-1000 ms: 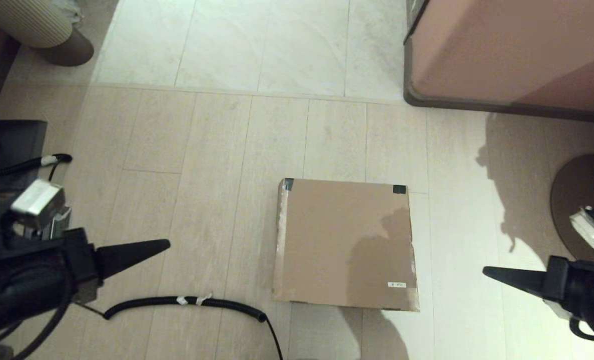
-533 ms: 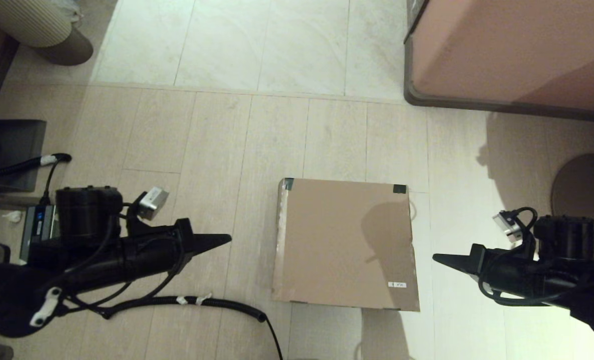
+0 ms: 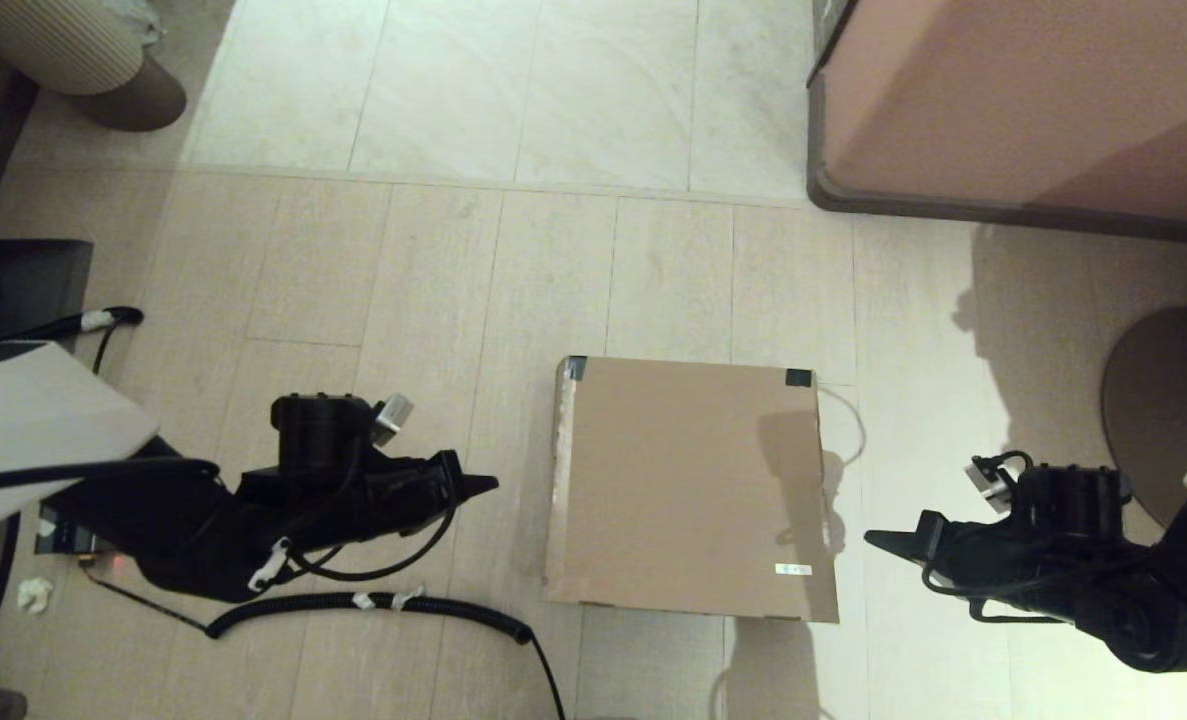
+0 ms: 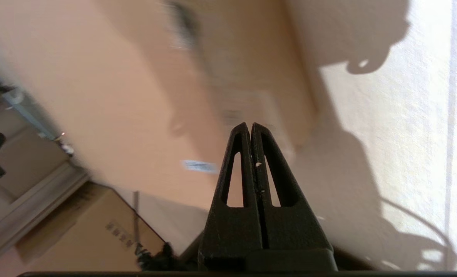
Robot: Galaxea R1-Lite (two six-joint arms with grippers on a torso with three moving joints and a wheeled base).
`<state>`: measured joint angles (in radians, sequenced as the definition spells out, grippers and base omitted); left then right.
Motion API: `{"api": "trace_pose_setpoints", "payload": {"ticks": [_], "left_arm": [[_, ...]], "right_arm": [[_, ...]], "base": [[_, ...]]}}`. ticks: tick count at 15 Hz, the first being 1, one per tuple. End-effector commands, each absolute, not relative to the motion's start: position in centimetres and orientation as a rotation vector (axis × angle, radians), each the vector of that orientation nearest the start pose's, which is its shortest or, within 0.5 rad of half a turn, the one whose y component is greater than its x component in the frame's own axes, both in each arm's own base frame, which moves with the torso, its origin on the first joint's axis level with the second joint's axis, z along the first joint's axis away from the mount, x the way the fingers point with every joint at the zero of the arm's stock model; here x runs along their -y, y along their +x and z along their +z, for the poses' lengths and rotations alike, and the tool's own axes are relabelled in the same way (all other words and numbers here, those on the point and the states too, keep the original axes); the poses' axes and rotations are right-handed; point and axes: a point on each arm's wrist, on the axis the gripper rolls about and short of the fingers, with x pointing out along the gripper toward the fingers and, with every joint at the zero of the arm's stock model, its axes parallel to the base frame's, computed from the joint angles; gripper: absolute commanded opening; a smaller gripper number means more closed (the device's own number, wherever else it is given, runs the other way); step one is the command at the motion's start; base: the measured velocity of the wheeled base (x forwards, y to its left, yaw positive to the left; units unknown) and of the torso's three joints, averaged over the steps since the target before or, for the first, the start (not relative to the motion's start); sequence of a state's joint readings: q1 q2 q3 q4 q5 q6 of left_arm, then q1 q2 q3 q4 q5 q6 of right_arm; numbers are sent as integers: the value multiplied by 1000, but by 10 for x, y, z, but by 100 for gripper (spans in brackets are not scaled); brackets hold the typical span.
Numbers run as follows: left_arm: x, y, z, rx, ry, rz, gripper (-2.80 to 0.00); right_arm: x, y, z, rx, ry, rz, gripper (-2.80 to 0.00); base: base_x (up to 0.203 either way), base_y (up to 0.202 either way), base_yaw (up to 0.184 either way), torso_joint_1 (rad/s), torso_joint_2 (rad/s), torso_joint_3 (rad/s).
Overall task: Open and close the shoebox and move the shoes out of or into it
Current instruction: Open the shoe box
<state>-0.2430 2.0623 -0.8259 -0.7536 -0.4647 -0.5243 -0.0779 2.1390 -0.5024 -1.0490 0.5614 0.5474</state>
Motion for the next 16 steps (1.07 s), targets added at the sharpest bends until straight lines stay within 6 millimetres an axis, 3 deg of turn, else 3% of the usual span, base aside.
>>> {"api": "trace_pose_setpoints", "payload": {"ticks": [1, 5, 9, 16], "left_arm": [[99, 357, 60, -692, -551, -543, -280], [107, 374, 49, -693, -547, -553, -280], [128, 384, 40, -685, -523, -555, -280], [143, 395, 29, -680, -510, -558, -280]], "right_arm": [[14, 312, -2, -732, 719, 281, -280], [13, 325, -30, -771, 700, 273, -280], [12, 336, -30, -746, 686, 284, -280], [-16, 355, -48, -687, 585, 290, -280]], "base": [[0, 0, 0, 0, 0, 0], [0, 0, 0, 0, 0, 0], [0, 0, 0, 0, 0, 0], [0, 0, 0, 0, 0, 0]]}}
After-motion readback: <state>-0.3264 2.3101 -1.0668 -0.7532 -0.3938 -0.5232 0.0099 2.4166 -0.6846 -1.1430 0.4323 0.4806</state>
